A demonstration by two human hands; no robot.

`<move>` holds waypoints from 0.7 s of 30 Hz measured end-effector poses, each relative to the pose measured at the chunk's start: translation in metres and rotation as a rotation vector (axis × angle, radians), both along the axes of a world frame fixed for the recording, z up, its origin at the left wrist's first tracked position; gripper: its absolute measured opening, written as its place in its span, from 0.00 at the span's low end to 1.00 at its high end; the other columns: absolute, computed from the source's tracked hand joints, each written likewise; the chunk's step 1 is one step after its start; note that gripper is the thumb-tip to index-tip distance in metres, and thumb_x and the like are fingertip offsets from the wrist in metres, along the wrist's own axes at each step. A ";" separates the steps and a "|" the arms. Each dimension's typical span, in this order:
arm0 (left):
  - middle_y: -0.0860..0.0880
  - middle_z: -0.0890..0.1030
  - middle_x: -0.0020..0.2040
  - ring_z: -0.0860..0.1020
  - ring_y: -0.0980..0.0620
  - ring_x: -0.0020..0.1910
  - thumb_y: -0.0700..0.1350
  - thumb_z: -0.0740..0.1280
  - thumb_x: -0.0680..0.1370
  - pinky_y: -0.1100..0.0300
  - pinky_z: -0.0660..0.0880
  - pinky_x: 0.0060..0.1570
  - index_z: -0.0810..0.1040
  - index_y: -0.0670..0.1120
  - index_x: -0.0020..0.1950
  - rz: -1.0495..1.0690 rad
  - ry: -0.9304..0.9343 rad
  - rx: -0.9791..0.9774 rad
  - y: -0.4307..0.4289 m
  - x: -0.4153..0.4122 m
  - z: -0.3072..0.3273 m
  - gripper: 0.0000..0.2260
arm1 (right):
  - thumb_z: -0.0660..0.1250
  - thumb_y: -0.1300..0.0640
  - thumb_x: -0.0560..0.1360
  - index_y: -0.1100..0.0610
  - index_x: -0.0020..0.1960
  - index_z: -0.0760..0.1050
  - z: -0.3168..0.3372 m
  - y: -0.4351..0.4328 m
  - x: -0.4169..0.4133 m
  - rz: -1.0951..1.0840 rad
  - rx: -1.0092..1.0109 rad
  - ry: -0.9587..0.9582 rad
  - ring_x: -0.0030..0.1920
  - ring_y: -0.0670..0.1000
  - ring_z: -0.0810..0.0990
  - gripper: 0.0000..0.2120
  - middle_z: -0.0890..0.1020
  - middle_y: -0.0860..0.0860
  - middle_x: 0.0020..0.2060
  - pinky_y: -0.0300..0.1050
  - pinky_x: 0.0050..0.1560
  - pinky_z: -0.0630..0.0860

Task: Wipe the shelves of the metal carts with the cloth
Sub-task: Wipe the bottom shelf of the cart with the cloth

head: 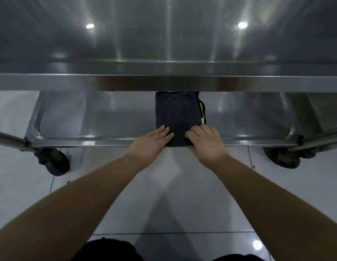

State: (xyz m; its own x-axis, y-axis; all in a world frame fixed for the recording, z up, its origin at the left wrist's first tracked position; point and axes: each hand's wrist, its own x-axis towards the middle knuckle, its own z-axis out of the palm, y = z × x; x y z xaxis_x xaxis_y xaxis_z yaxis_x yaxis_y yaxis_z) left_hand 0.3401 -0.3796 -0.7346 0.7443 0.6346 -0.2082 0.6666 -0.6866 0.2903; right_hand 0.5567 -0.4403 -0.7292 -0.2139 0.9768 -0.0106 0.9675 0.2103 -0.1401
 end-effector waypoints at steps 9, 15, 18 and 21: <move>0.41 0.81 0.56 0.75 0.40 0.60 0.45 0.59 0.83 0.56 0.62 0.66 0.71 0.47 0.67 0.340 -0.131 -0.123 -0.012 -0.003 0.100 0.12 | 0.62 0.60 0.80 0.62 0.59 0.74 0.091 -0.008 -0.027 -0.233 -0.172 0.195 0.49 0.63 0.76 0.10 0.78 0.59 0.51 0.53 0.47 0.69; 0.43 0.79 0.49 0.75 0.43 0.52 0.46 0.60 0.82 0.55 0.67 0.51 0.73 0.46 0.59 0.455 -0.120 -0.273 -0.052 -0.040 0.236 0.08 | 0.59 0.58 0.81 0.57 0.63 0.73 0.199 -0.050 -0.061 -0.226 -0.341 0.327 0.53 0.61 0.76 0.12 0.78 0.58 0.54 0.51 0.48 0.71; 0.44 0.80 0.50 0.77 0.45 0.50 0.45 0.62 0.81 0.56 0.68 0.45 0.75 0.45 0.58 0.520 -0.201 -0.309 -0.078 -0.059 0.308 0.07 | 0.61 0.61 0.79 0.60 0.56 0.76 0.273 -0.069 -0.076 -0.247 -0.323 0.500 0.51 0.60 0.75 0.08 0.79 0.58 0.51 0.52 0.50 0.72; 0.45 0.78 0.51 0.77 0.47 0.48 0.41 0.65 0.80 0.56 0.71 0.47 0.77 0.43 0.57 0.560 -0.362 -0.252 -0.103 -0.078 0.396 0.07 | 0.63 0.64 0.78 0.62 0.54 0.78 0.366 -0.088 -0.086 -0.209 -0.238 0.587 0.49 0.58 0.76 0.07 0.80 0.57 0.47 0.47 0.48 0.69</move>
State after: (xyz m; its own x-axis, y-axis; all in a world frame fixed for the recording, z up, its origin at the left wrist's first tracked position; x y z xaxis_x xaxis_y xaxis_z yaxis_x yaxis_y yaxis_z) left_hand 0.2626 -0.4828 -0.3388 0.3707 0.9069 -0.2004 0.7312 -0.1519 0.6651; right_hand 0.4703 -0.5286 -0.3632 -0.0564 0.9838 -0.1701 0.7336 -0.0747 -0.6754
